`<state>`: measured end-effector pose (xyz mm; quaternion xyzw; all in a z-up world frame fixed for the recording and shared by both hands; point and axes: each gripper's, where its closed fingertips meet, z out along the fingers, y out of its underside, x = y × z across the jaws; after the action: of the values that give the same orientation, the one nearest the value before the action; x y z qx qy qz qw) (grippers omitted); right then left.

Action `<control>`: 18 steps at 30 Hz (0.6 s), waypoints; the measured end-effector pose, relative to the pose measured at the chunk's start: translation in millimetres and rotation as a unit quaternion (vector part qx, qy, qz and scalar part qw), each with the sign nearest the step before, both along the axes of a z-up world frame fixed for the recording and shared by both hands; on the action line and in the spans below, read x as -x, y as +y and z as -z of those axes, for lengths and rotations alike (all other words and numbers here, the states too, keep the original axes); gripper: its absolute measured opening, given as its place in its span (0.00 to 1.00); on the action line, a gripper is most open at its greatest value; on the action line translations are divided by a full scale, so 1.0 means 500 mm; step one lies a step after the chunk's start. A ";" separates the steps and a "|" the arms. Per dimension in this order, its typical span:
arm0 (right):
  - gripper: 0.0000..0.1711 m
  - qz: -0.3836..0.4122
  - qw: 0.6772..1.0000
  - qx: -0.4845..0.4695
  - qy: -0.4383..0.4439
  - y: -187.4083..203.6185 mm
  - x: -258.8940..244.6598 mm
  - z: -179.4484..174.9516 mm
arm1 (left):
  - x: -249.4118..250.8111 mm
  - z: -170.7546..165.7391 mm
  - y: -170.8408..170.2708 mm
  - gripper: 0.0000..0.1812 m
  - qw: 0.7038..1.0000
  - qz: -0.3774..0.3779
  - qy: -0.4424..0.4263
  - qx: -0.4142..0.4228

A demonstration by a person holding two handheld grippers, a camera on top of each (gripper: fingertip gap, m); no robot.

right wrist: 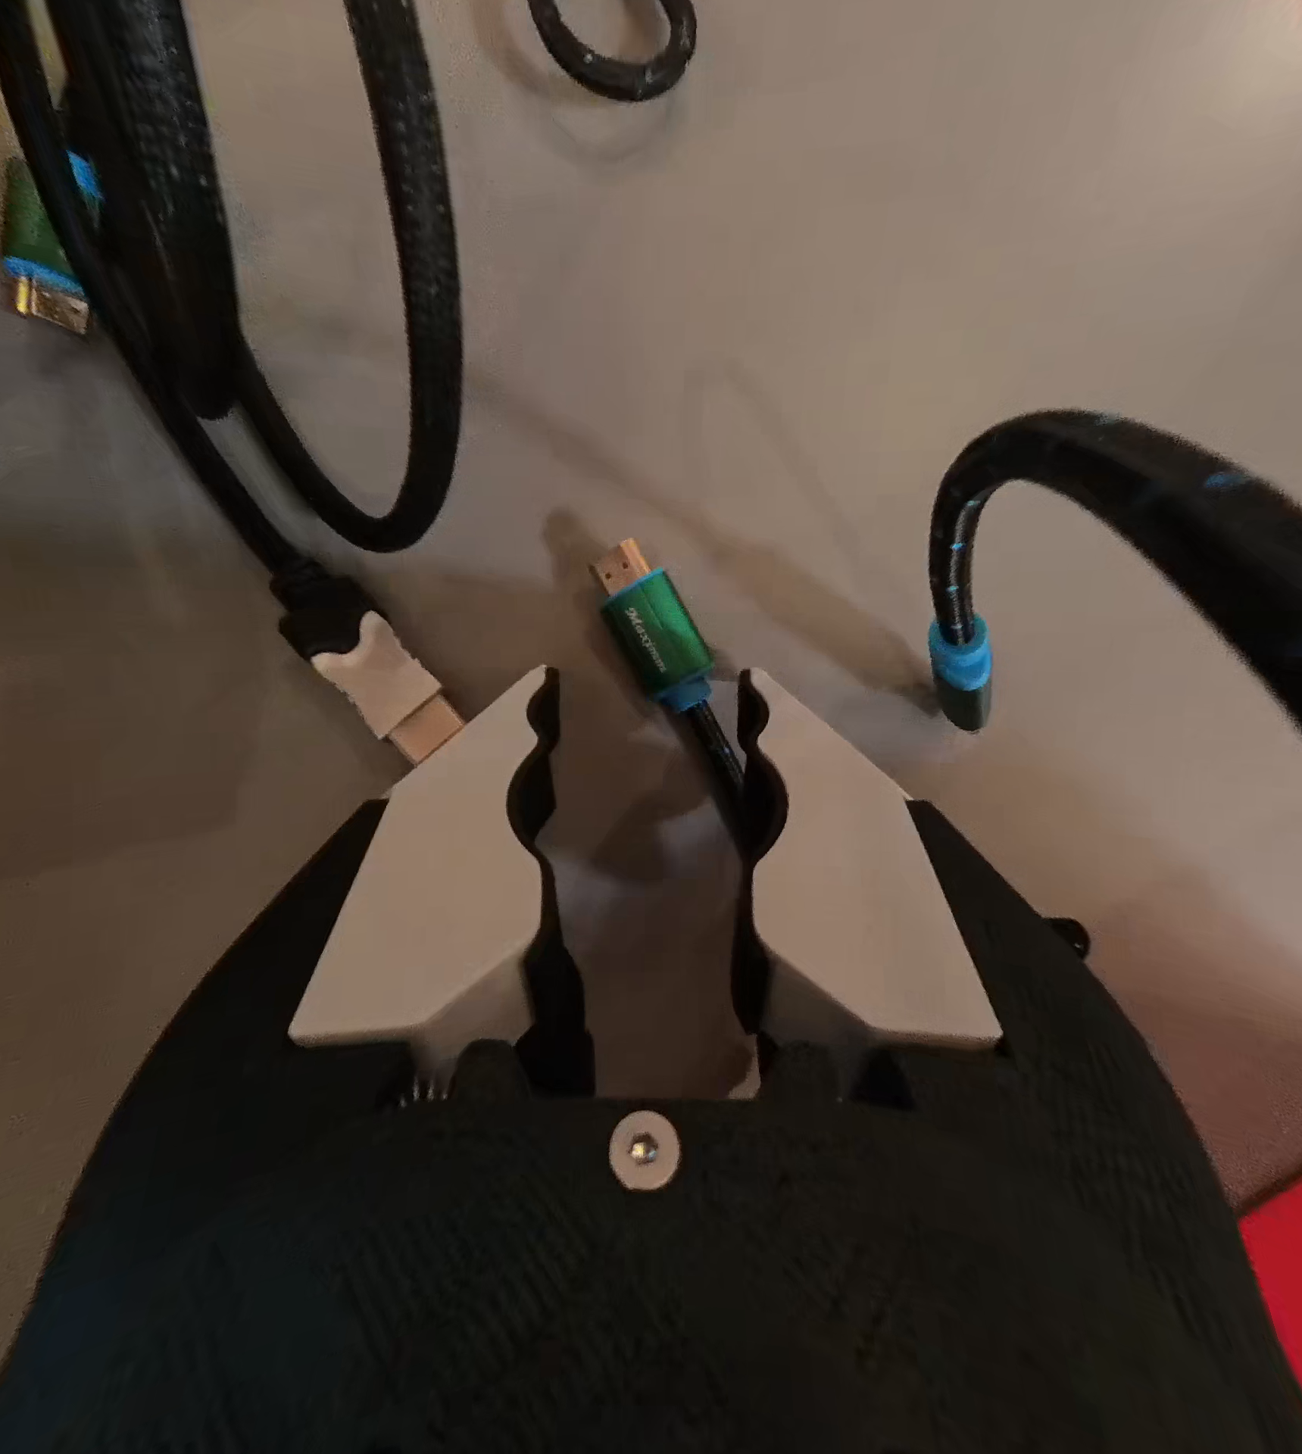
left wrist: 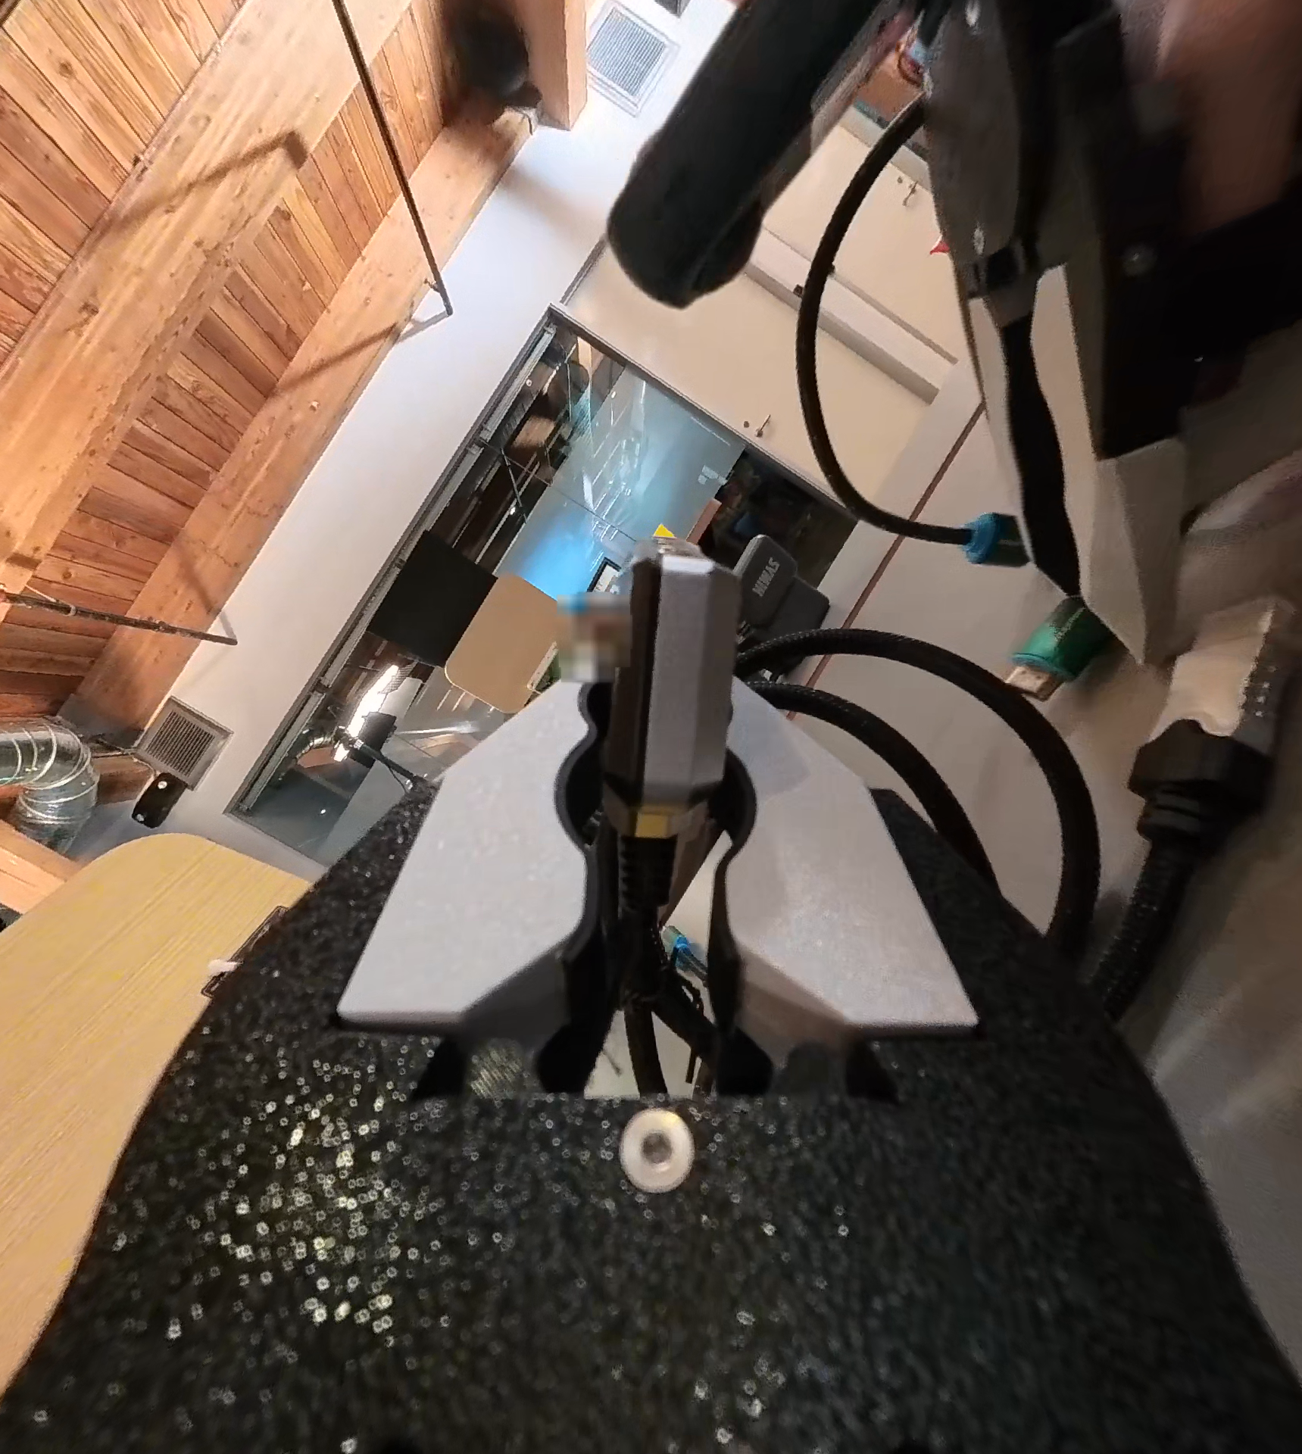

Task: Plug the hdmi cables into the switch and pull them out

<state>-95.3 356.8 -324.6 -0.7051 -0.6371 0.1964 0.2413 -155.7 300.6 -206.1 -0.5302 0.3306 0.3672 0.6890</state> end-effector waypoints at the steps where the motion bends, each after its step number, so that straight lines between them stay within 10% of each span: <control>1: 0.22 -0.005 1.000 0.008 0.002 -0.003 0.000 0.001 | 0.000 0.000 0.000 0.11 1.000 0.000 0.000 0.000; 9: 0.10 0.004 0.990 -0.110 0.084 -0.006 0.000 -0.022 | 0.009 0.002 0.003 0.11 1.000 -0.009 -0.006 0.005; 18: 0.10 -0.057 0.898 -0.147 0.411 -0.107 -0.014 -0.192 | 0.017 -0.007 0.000 0.11 1.000 -0.013 -0.023 -0.005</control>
<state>-88.4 303.1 -228.8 -0.4801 -0.5420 0.3869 0.5710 -164.1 300.4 -202.8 -0.5387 0.3062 0.3656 0.6945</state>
